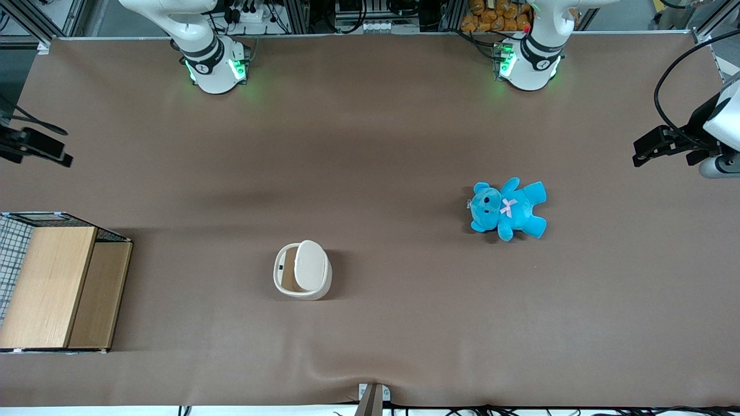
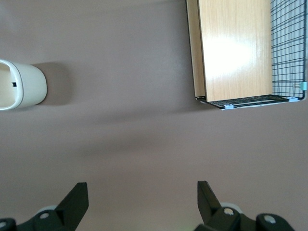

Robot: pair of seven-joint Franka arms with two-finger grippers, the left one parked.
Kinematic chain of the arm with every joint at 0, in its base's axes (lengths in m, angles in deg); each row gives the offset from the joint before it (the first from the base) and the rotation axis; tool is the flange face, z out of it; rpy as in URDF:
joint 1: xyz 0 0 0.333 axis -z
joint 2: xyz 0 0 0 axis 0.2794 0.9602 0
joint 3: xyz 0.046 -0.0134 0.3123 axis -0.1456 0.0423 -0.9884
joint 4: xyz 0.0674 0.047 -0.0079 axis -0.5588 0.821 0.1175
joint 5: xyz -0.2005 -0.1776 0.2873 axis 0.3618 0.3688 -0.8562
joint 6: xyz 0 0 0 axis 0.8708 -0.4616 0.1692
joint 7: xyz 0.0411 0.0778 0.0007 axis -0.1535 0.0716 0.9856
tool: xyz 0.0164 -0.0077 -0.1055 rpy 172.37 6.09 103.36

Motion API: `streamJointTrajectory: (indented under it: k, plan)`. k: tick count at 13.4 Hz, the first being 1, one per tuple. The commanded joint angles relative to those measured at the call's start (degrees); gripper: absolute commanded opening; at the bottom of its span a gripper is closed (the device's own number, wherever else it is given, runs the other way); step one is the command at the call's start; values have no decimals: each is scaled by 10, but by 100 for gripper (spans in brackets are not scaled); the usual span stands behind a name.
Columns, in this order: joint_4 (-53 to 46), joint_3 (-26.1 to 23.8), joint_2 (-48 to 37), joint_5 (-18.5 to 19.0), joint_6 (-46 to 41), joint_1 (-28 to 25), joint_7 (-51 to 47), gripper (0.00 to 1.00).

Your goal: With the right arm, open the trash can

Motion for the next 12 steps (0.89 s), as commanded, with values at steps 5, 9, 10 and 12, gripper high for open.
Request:
streamJointTrajectory:
  k: [5, 9, 10, 12]
  plan:
    - [-43, -30, -9, 5, -62, 18, -2, 100]
    - [-44, -26, -14, 7, -76, 14, 2, 100]
    - [-44, -25, -14, 7, -77, 14, 2, 100]
    - [-44, -24, -14, 7, -84, 14, 2, 100]
